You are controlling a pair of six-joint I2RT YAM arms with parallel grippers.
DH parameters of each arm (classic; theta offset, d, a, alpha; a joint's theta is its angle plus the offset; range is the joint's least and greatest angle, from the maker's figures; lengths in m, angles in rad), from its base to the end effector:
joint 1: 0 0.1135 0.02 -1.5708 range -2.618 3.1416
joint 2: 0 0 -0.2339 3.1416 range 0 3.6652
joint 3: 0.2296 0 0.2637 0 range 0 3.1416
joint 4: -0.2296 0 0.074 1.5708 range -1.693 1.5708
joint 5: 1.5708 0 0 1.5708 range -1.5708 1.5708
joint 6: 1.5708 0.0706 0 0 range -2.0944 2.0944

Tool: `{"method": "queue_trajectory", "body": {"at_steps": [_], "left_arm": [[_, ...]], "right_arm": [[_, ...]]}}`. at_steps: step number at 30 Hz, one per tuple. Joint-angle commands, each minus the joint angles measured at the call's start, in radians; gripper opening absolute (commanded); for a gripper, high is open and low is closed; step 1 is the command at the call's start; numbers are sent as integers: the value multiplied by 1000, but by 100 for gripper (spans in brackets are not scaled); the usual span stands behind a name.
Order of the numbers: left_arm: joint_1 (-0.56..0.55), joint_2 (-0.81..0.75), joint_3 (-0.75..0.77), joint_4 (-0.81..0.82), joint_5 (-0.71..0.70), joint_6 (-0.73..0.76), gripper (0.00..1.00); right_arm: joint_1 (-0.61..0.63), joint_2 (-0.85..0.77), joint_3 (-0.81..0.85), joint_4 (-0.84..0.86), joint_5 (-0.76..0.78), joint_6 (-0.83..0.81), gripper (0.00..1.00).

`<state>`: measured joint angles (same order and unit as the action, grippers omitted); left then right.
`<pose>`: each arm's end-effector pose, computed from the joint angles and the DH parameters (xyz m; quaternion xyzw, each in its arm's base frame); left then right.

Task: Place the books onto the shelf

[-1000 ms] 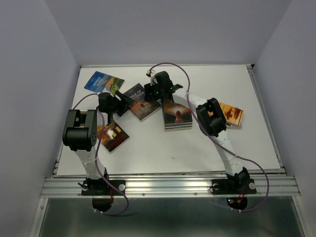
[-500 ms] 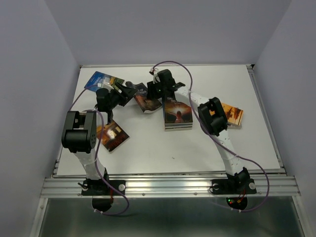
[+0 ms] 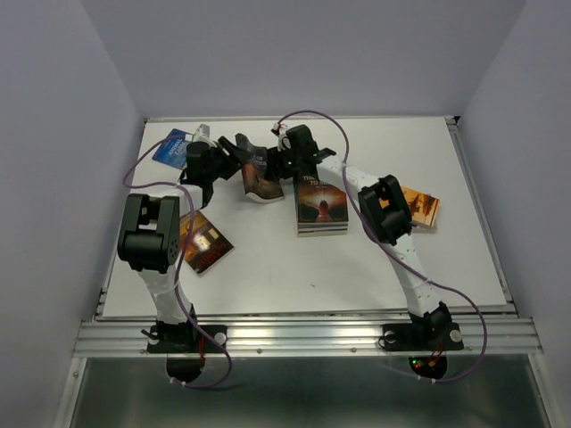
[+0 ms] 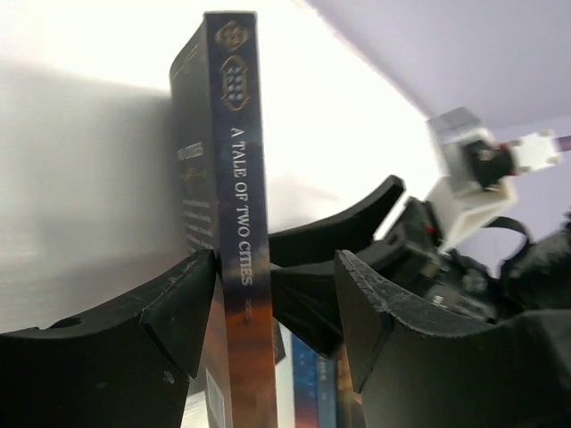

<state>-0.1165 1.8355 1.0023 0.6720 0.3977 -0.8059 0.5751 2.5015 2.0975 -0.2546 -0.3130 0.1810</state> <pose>0.4295 -0.0778 0.1673 -0.1319 0.7461 -0.4174 0.5018 0.4740 0.3331 0.1210 -0.2409 0.8562 0.2906 0.3527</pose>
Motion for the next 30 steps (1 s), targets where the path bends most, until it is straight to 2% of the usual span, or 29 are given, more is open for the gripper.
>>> {"method": "queue_trajectory", "body": {"at_steps": [1, 7, 11, 14, 19, 23, 24, 25, 26, 27, 28, 30], "left_arm": [[-104, 51, 53, -176, 10, 42, 66], [-138, 87, 79, -196, 10, 16, 65], [-143, 62, 82, -195, 11, 13, 44], [-143, 6, 64, -203, -28, 27, 34], [-143, -48, 78, -274, -86, 50, 0], [-134, -77, 102, -359, -128, 79, 0], [-132, -76, 108, -379, -123, 85, 11], [-129, -76, 128, -403, -122, 86, 27], [-130, -78, 133, -420, -119, 93, 52], [-129, -81, 134, -448, -122, 94, 83], [-129, -85, 131, -456, -125, 97, 94], [-127, -99, 122, -488, -146, 111, 98]], "right_arm": [[72, 51, -24, -137, -261, 63, 52], [72, 54, -22, -129, -288, 71, 52], [72, 56, -28, -121, -294, 80, 52], [72, 51, -36, -118, -282, 80, 52], [72, 53, -28, -120, -247, 86, 52], [72, 51, -36, -120, -227, 92, 52], [72, 51, -36, -121, -225, 92, 52], [72, 48, -43, -121, -218, 95, 53], [72, 49, -44, -121, -215, 98, 53], [72, 49, -45, -121, -216, 98, 52], [72, 49, -47, -121, -215, 100, 52], [72, 48, -50, -123, -216, 100, 53]]}}
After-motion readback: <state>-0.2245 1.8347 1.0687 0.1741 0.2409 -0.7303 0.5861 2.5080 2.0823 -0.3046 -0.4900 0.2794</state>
